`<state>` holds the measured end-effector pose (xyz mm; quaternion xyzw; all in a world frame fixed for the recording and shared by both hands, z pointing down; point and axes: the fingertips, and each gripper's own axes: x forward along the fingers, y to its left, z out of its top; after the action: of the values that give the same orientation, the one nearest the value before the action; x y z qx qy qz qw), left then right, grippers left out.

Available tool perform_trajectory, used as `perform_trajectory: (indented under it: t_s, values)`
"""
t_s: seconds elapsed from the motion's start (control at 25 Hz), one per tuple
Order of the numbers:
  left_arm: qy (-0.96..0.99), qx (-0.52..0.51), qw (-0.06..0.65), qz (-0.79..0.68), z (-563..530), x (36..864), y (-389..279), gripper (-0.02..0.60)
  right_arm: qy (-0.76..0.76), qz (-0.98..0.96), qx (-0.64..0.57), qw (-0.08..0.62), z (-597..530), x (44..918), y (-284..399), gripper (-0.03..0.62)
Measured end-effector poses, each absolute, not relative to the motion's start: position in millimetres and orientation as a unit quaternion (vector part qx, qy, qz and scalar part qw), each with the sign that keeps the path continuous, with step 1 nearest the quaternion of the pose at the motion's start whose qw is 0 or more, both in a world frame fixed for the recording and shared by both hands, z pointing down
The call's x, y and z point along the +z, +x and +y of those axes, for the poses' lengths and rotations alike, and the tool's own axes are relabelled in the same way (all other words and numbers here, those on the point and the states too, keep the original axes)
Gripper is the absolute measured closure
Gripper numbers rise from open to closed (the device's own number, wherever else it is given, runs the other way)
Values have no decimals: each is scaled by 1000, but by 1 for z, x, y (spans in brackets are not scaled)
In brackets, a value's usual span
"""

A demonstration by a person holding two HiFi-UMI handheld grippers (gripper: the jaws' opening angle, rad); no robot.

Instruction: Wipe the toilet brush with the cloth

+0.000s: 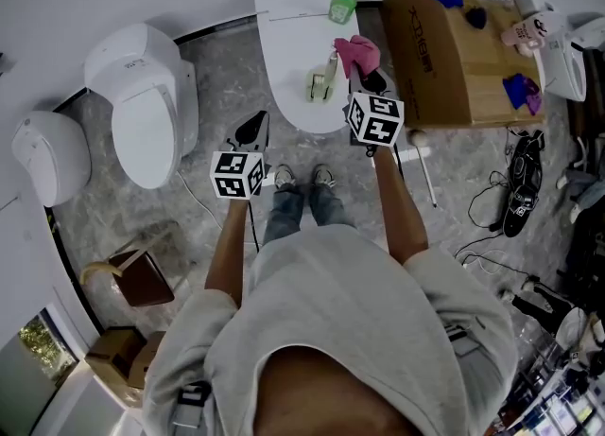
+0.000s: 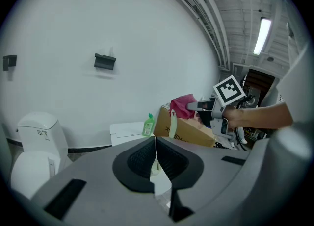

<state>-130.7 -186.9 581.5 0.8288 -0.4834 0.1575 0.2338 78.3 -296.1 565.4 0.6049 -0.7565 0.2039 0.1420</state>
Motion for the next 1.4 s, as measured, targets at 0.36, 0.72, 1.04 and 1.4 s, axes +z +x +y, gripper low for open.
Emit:
perform_trajectory:
  t_s: [0.36, 0.72, 1.04, 1.4]
  values:
    - [827, 159, 238, -483, -184, 584, -131, 558, 607, -741, 222, 182, -288, 596, 75, 503]
    - [826, 158, 240, -485, -184, 586, -135, 558, 599, -749, 226, 172, -281, 601, 65, 503]
    - [826, 158, 243, -483, -184, 586, -131, 558, 625, -737, 199, 162, -300, 580, 85, 503]
    - [825, 159, 245, -484, -183, 589, -135, 558, 608, -738, 211, 200, -290, 605, 70, 503]
